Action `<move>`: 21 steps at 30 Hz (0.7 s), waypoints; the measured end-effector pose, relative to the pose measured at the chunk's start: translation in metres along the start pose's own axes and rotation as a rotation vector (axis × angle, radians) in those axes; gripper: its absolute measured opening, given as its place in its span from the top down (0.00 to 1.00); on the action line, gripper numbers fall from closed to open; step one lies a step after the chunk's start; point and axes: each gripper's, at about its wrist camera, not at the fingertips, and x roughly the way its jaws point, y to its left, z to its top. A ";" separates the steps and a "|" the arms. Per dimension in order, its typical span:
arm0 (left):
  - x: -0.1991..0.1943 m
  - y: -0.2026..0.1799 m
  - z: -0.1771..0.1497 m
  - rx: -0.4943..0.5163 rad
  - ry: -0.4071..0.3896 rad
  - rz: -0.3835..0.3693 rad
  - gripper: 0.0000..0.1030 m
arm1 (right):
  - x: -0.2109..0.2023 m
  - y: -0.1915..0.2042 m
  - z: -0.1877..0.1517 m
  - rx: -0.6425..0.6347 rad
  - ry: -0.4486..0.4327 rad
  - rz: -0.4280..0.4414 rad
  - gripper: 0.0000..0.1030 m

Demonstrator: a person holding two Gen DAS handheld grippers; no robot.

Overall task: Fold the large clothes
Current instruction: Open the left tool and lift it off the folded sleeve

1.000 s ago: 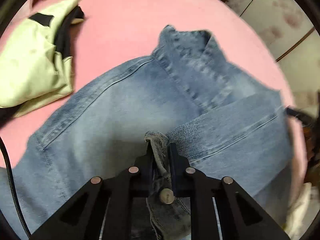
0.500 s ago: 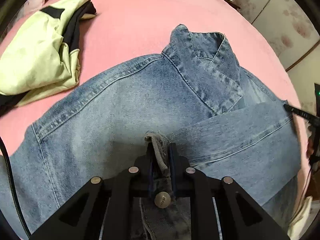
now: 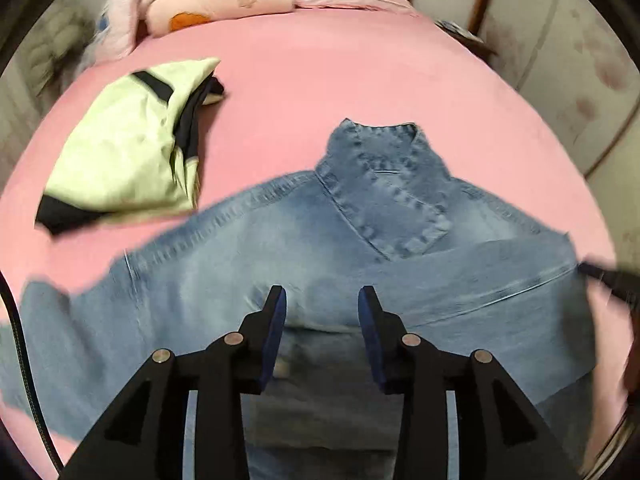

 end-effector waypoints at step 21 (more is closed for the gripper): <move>0.034 0.004 -0.084 -0.046 0.038 0.106 0.90 | 0.016 -0.039 -0.095 -0.038 0.041 -0.201 0.93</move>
